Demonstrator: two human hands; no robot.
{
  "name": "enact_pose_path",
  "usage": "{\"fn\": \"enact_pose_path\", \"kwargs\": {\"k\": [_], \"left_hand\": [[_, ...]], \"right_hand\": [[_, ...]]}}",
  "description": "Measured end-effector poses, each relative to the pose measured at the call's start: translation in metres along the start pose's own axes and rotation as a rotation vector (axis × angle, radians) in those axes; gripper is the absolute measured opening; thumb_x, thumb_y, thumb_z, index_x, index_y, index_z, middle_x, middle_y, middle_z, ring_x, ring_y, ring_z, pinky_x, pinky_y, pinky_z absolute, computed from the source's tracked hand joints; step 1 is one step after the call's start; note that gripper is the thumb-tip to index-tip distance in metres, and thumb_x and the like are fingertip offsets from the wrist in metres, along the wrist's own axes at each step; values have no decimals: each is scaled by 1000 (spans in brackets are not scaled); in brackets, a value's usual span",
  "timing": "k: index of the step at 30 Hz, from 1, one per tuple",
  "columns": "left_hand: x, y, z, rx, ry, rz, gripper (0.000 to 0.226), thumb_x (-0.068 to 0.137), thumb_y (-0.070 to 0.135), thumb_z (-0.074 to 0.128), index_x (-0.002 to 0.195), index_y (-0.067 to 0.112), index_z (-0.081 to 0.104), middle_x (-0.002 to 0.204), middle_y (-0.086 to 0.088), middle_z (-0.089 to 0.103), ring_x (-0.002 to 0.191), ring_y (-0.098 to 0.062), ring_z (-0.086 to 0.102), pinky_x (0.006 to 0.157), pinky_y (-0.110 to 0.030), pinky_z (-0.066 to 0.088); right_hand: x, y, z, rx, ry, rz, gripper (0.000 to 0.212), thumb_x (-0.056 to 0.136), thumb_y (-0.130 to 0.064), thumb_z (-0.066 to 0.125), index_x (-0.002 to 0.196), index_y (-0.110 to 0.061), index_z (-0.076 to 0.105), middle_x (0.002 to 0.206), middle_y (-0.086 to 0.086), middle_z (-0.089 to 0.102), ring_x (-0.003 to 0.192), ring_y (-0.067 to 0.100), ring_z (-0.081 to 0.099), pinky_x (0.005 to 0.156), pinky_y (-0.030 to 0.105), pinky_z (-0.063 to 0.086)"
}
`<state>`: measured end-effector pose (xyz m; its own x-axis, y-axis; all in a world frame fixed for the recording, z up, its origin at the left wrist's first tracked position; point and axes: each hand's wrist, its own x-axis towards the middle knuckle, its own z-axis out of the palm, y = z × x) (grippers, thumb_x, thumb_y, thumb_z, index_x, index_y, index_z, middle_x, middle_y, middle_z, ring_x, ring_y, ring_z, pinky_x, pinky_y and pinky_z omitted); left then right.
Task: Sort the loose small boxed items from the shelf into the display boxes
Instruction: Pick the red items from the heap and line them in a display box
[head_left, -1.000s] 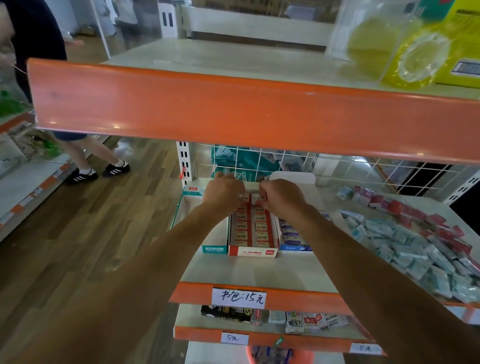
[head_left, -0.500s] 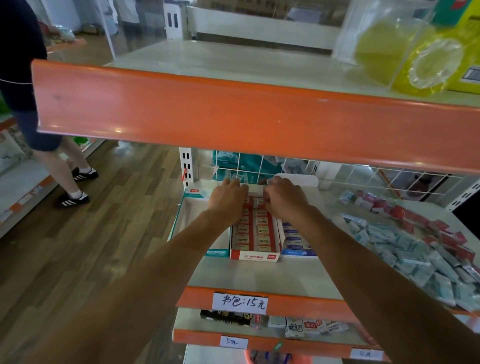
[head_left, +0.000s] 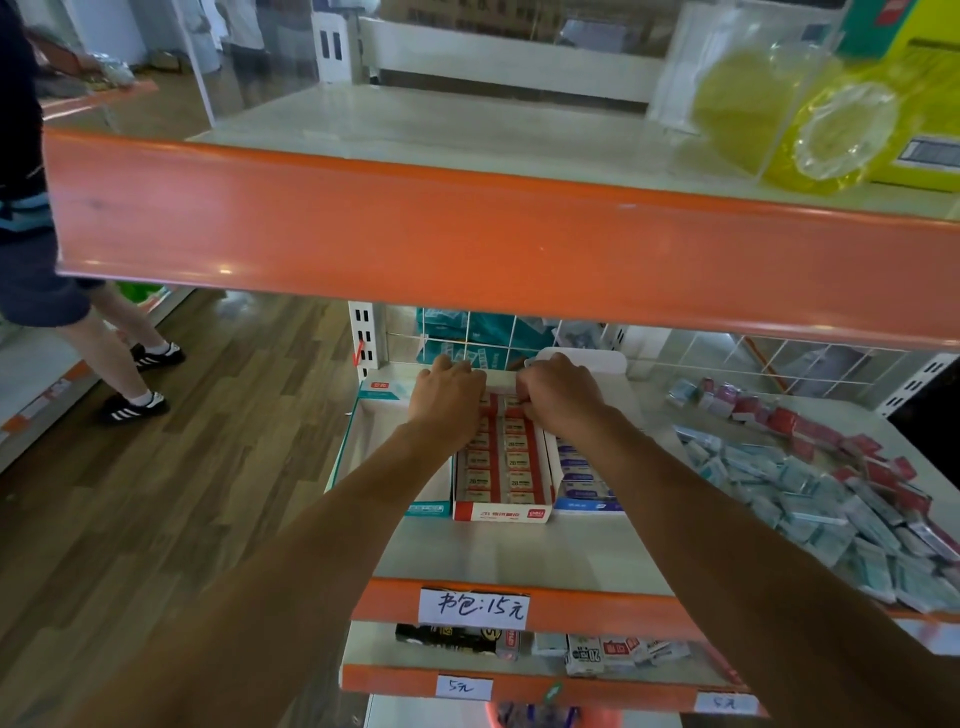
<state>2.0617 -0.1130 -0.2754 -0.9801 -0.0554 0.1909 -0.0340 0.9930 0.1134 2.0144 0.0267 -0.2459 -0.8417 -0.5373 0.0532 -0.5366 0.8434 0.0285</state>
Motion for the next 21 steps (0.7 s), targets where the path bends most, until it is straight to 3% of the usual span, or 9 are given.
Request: {"fn": "enact_pose_path", "kwargs": {"k": [6, 13, 21], "left_hand": [[-4, 17, -8, -25, 29, -8, 42, 95, 41, 49, 132, 23, 44, 135, -3, 41, 124, -24, 37, 103, -40, 39], [6, 85, -28, 20, 115, 110, 42, 97, 38, 43, 133, 18, 42, 137, -8, 40, 126, -26, 36, 101, -40, 39], [5, 188, -35, 49, 86, 251, 39, 96, 31, 44, 132, 16, 42, 140, -12, 37, 131, -31, 30, 98, -43, 36]], "right_hand": [[-21, 15, -2, 35, 102, -2, 33, 94, -37, 53, 121, -19, 54, 122, 3, 59, 111, 23, 53, 88, 41, 44], [-71, 70, -12, -25, 142, 134, 42, 96, -42, 48, 134, -23, 46, 134, 2, 54, 119, 24, 51, 96, 42, 46], [-136, 146, -13, -59, 144, 323, 45, 93, -50, 46, 134, -32, 45, 137, 2, 50, 126, 27, 45, 105, 47, 36]]}}
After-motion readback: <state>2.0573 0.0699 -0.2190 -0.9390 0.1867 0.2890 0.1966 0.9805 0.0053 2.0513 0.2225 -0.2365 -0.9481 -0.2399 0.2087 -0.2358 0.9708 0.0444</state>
